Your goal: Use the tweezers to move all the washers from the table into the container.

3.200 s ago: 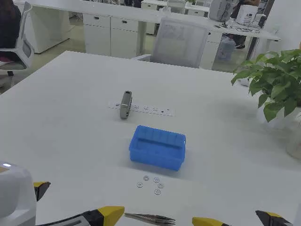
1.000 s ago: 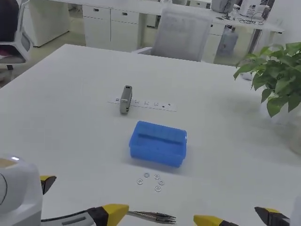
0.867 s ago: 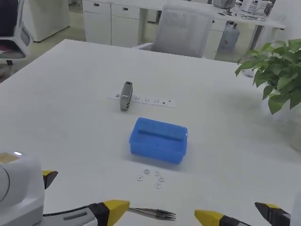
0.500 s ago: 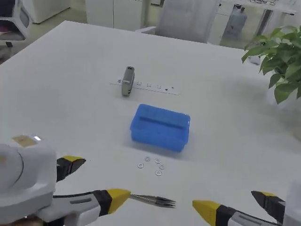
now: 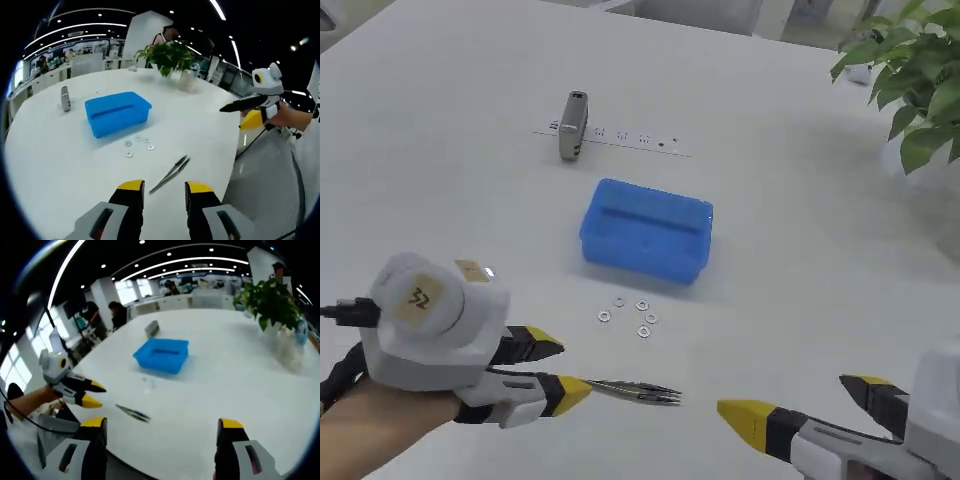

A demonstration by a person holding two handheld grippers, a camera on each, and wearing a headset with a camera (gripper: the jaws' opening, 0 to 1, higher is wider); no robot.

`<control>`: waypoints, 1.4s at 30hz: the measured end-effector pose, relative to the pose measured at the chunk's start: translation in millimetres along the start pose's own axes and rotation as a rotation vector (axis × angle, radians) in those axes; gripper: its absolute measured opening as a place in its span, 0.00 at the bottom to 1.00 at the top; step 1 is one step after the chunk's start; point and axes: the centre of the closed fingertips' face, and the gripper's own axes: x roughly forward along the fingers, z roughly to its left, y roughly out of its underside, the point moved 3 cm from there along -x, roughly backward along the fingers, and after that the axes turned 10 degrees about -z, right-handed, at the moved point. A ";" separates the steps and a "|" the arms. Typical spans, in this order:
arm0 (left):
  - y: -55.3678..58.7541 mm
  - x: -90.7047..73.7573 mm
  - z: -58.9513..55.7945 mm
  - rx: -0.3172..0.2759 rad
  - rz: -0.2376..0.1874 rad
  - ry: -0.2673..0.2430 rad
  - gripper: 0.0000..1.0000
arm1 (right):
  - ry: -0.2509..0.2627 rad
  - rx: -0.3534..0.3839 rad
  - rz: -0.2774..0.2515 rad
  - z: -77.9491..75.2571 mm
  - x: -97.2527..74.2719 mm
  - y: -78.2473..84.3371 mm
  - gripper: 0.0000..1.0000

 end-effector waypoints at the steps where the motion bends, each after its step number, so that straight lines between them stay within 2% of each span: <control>1: 2.0 3.4 0.7 0.020 0.012 0.008 0.29 | -0.001 -0.002 0.005 -0.4 1.1 0.3 0.89; 3: 6.8 12.9 6.0 0.046 0.023 0.010 0.26 | -0.003 -0.002 0.011 -0.6 2.3 0.4 0.89; 4: 11.1 16.2 8.7 0.063 0.047 0.009 0.26 | -0.004 -0.002 0.012 -0.5 2.7 0.1 0.89; 7: 19.2 24.1 13.3 0.094 0.079 0.029 0.21 | -0.007 -0.003 0.010 0.4 4.1 -1.9 0.89; 9: 26.5 26.9 13.0 0.117 0.127 0.053 0.20 | -0.007 -0.010 0.016 0.5 5.2 -1.7 0.89; 12: 29.0 29.7 12.0 0.131 0.135 0.067 0.17 | -0.004 -0.037 0.029 1.6 5.2 -1.4 0.90; 14: 25.6 32.6 12.4 0.144 0.127 0.072 0.16 | -0.007 -0.037 0.028 2.0 4.9 -2.6 0.90; 17: 25.8 35.1 11.6 0.188 0.130 0.089 0.11 | -0.011 -0.023 0.018 3.2 4.9 -4.6 0.89; 22: 28.7 37.6 7.6 0.228 0.132 0.103 0.04 | -0.017 -0.028 0.009 9.0 5.3 -5.8 0.89; 25: 30.2 38.0 5.4 0.231 0.131 0.120 0.01 | -0.032 -0.030 0.003 12.5 6.4 -6.6 0.89; 29: 30.0 35.7 1.2 0.234 0.122 0.128 0.00 | -0.055 0.009 -0.013 16.7 7.9 -8.0 0.89; 35: 20.6 23.1 -9.1 0.243 0.101 0.146 0.00 | -0.076 0.012 -0.025 21.5 11.2 -10.1 0.88; 38: 14.5 16.5 -13.2 0.248 0.091 0.141 0.00 | -0.097 0.005 -0.029 28.8 15.0 -11.3 0.88; 42: -0.1 7.1 -18.5 0.207 0.040 0.126 0.00 | -0.133 -0.010 -0.032 39.1 19.8 -10.1 0.85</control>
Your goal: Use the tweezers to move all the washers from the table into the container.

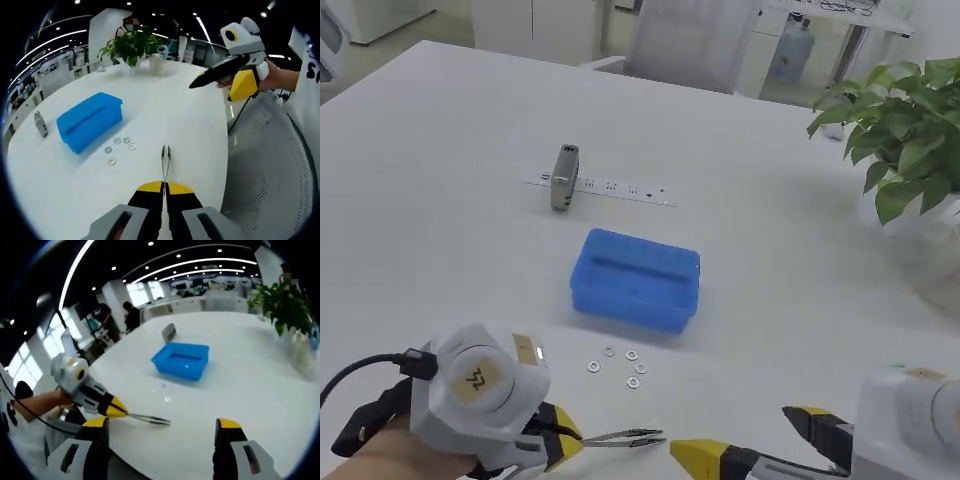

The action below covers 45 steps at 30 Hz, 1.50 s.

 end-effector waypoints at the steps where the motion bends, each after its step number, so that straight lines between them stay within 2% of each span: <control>1: -5.3 -3.3 -1.1 -0.011 -0.020 -0.003 0.00 | -0.014 0.000 0.006 2.1 2.9 2.3 0.84; 6: -23.3 -13.6 -1.4 -0.013 -0.056 -0.031 0.00 | -0.069 -0.010 0.035 12.3 10.2 11.8 0.79; 9: -33.0 -18.2 -1.7 0.004 -0.065 -0.031 0.00 | -0.077 -0.045 0.052 13.9 13.9 15.8 0.78; 11: -37.4 -20.6 -0.3 0.044 -0.059 -0.032 0.00 | -0.093 -0.065 0.056 16.9 15.6 16.4 0.76; 14: -42.5 -24.2 -0.7 0.062 -0.053 -0.031 0.00 | -0.133 -0.077 0.065 22.8 18.4 17.1 0.71; 17: -45.7 -27.6 -2.9 0.079 -0.055 -0.025 0.00 | -0.209 -0.116 0.094 30.7 24.5 20.2 0.59; 19: -46.3 -28.6 -4.8 0.091 -0.051 -0.013 0.00 | -0.267 -0.150 0.120 38.0 28.9 21.5 0.48; 21: -46.3 -29.1 -6.2 0.114 -0.044 -0.008 0.00 | -0.303 -0.180 0.132 44.2 33.7 19.9 0.38; 26: -48.9 -28.9 -11.1 0.132 -0.032 0.017 0.00 | -0.396 -0.272 0.158 63.2 52.2 14.3 0.24; 28: -50.7 -28.8 -13.2 0.143 -0.029 0.027 0.00 | -0.423 -0.331 0.167 67.4 60.8 13.2 0.21; 31: -53.6 -29.1 -15.5 0.161 -0.029 0.041 0.00 | -0.461 -0.372 0.183 73.3 70.3 13.6 0.18; 33: -56.9 -30.0 -16.5 0.166 -0.032 0.049 0.00 | -0.497 -0.402 0.204 77.0 74.3 17.3 0.16; 35: -60.0 -31.1 -16.5 0.178 -0.030 0.052 0.00 | -0.506 -0.449 0.245 76.8 76.2 24.2 0.15; 39: -63.7 -33.2 -19.2 0.206 -0.018 0.074 0.00 | -0.527 -0.461 0.250 72.6 78.3 30.8 0.13; 42: -64.0 -34.1 -24.7 0.244 -0.007 0.097 0.00 | -0.544 -0.475 0.235 73.4 77.8 26.0 0.13; 45: -65.8 -34.0 -29.0 0.255 -0.010 0.119 0.00 | -0.557 -0.492 0.221 72.9 76.8 23.0 0.11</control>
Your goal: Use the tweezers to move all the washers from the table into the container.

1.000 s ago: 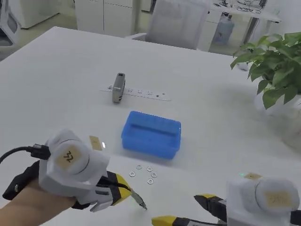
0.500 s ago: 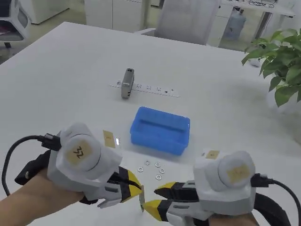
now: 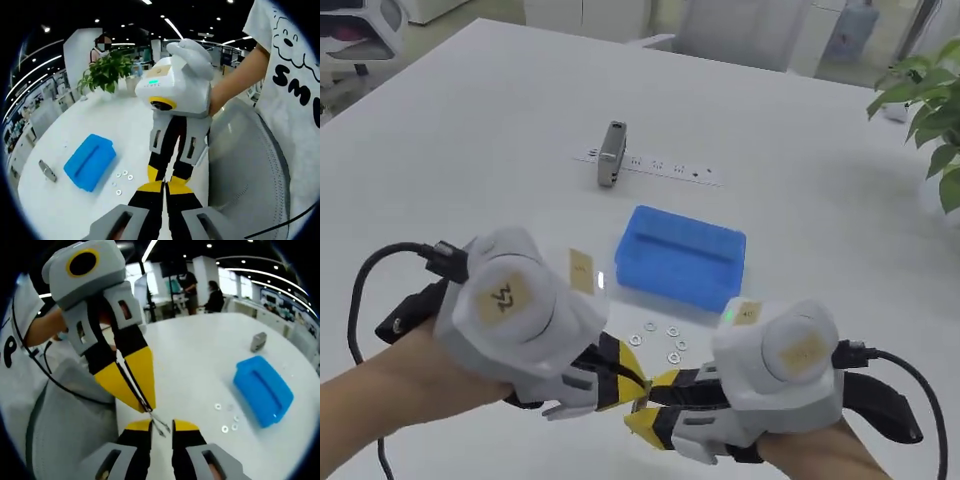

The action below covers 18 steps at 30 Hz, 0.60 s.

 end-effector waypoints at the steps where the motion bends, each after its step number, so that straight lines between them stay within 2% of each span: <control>1: -0.5 0.3 -0.5 0.001 -0.002 0.002 0.00 | -0.005 -0.006 0.000 -0.1 -0.2 -0.4 0.09; 2: -0.7 0.9 -0.3 0.015 -0.001 0.004 0.00 | -0.007 -0.010 0.000 0.3 -0.4 -0.3 0.08; 6: 0.4 3.2 -1.1 0.011 -0.003 0.012 0.00 | -0.002 -0.048 0.009 3.1 0.5 2.2 0.05; 8: 1.5 4.0 -1.6 0.002 -0.004 0.000 0.00 | 0.010 -0.070 0.015 4.7 0.8 3.3 0.04; 11: 3.0 4.1 -0.3 -0.041 -0.020 -0.054 0.00 | 0.029 -0.078 0.020 3.2 1.3 4.5 0.03; 13: 3.9 2.5 2.8 -0.067 -0.044 -0.108 0.00 | 0.041 -0.073 0.023 1.6 1.2 4.4 0.03; 15: 5.7 0.1 7.0 -0.127 -0.069 -0.179 0.14 | 0.048 -0.062 0.022 -2.7 1.0 3.7 0.03; 16: 8.3 -1.9 9.0 -0.189 -0.080 -0.224 0.21 | 0.049 -0.056 0.019 -4.7 0.5 3.1 0.03; 17: 9.9 -5.3 14.8 -0.234 -0.113 -0.305 0.31 | 0.057 -0.040 0.010 -8.2 -0.5 1.0 0.03; 18: 10.5 -7.4 15.0 -0.240 -0.133 -0.326 0.36 | 0.063 -0.035 0.006 -10.6 -1.3 -0.2 0.03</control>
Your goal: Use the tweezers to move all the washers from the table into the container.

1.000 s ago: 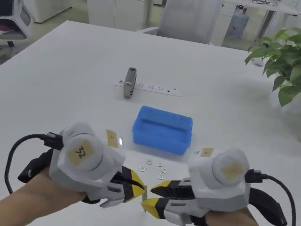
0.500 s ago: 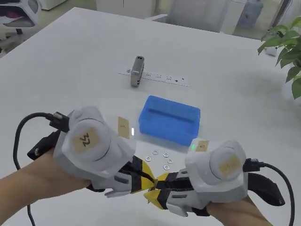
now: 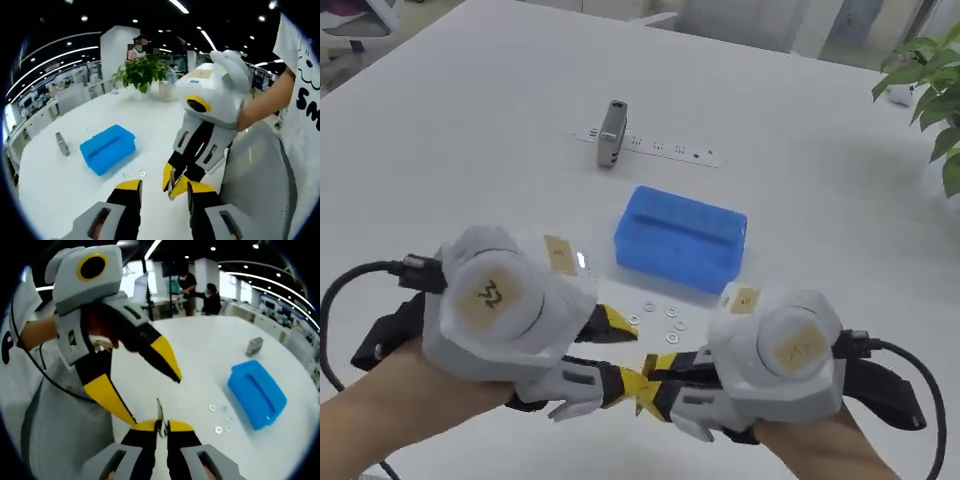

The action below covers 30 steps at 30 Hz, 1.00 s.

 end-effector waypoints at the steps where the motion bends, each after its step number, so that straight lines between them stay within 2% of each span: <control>1: 1.2 -4.2 2.2 -0.027 -0.020 -0.041 0.39 | 0.010 0.004 -0.004 -3.8 -0.7 -1.6 0.03; 2: 1.1 -6.9 4.7 -0.041 -0.041 -0.076 0.45 | 0.017 0.006 -0.007 -6.6 -1.3 -2.8 0.03; 4: 6.3 -14.7 4.8 -0.096 -0.046 -0.119 0.57 | 0.030 0.014 -0.016 -12.2 -3.1 -7.4 0.03; 7: 14.1 -26.2 9.1 -0.108 -0.044 -0.205 0.72 | 0.050 0.026 -0.032 -22.2 -4.7 -11.4 0.03; 13: 34.0 -48.1 14.9 -0.171 -0.036 -0.361 0.91 | 0.108 0.071 -0.085 -41.2 -7.0 -18.3 0.03; 15: 42.3 -54.7 17.7 -0.231 -0.043 -0.424 0.97 | 0.130 0.075 -0.087 -47.6 -6.0 -18.8 0.03; 16: 45.4 -57.8 18.9 -0.253 -0.047 -0.450 0.98 | 0.144 0.068 -0.089 -51.7 -4.8 -19.4 0.03; 18: 51.6 -64.2 22.8 -0.258 -0.053 -0.504 0.99 | 0.170 0.068 -0.098 -58.1 -1.7 -19.9 0.03; 21: 52.9 -70.8 25.8 -0.211 -0.037 -0.553 0.99 | 0.204 0.061 -0.095 -67.9 1.4 -21.2 0.04; 23: 51.7 -73.5 27.6 -0.208 -0.058 -0.587 0.99 | 0.214 0.078 -0.111 -74.9 3.4 -23.4 0.04; 26: 49.4 -71.0 28.4 -0.252 -0.122 -0.592 0.99 | 0.220 0.103 -0.134 -81.4 9.5 -26.6 0.04; 30: 48.8 -68.4 30.3 -0.228 -0.124 -0.593 0.99 | 0.217 0.102 -0.136 -84.5 14.3 -27.6 0.04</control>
